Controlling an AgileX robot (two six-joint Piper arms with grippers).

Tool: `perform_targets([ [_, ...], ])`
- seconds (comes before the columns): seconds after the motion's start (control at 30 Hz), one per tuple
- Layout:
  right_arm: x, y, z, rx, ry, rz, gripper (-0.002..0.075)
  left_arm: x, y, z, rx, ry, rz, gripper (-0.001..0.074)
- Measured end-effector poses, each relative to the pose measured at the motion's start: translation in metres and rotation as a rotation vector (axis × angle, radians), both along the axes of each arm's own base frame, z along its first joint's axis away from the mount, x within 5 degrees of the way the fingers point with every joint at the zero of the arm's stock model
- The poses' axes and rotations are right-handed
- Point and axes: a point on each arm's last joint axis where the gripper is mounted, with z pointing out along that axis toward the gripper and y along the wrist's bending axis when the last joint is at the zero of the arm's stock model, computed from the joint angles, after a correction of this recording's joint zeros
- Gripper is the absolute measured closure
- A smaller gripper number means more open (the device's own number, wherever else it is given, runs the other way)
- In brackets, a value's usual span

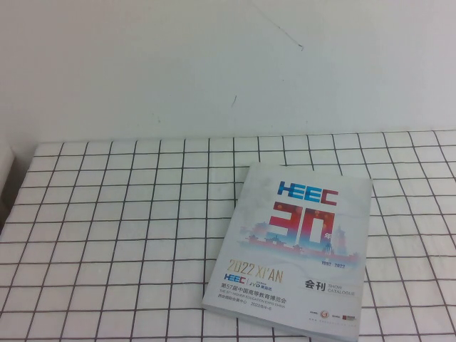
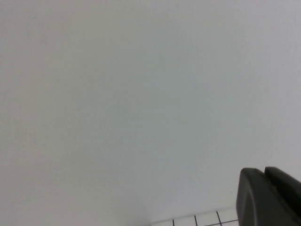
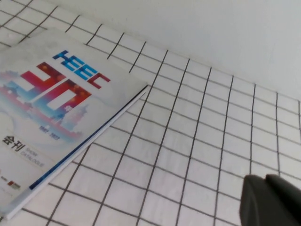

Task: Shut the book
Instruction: 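Close the open booklet and leave it lying on the table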

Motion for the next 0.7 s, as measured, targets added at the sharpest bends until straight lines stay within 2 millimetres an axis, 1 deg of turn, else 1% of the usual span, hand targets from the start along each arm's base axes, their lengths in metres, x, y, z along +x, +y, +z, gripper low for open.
perform_targets([
  [0.07, -0.006, -0.001, -0.016, 0.034, 0.011, -0.005, 0.0729, -0.011, -0.002, -0.006, 0.003, -0.018, -0.012, 0.0739],
  [0.13, -0.01, -0.001, -0.029, 0.065, 0.026, -0.004, 0.0729, -0.017, -0.004, -0.012, 0.009, -0.01, -0.032, 0.0739],
  [0.2, -0.014, 0.0, -0.041, 0.098, 0.048, -0.003, 0.0729, -0.02, -0.006, -0.017, 0.012, 0.018, -0.059, 0.0739],
  [0.3, -0.016, 0.002, -0.052, 0.145, 0.085, 0.0, 0.0729, -0.021, -0.009, -0.022, 0.016, 0.054, -0.086, 0.0739],
  [0.47, -0.017, 0.004, -0.064, 0.161, 0.124, 0.0, 0.0729, -0.021, -0.01, -0.024, 0.013, 0.069, -0.098, 0.0739],
  [0.7, -0.019, 0.003, -0.067, 0.157, 0.158, -0.007, 0.0729, -0.022, -0.015, -0.031, 0.018, 0.142, -0.152, 0.0739],
])
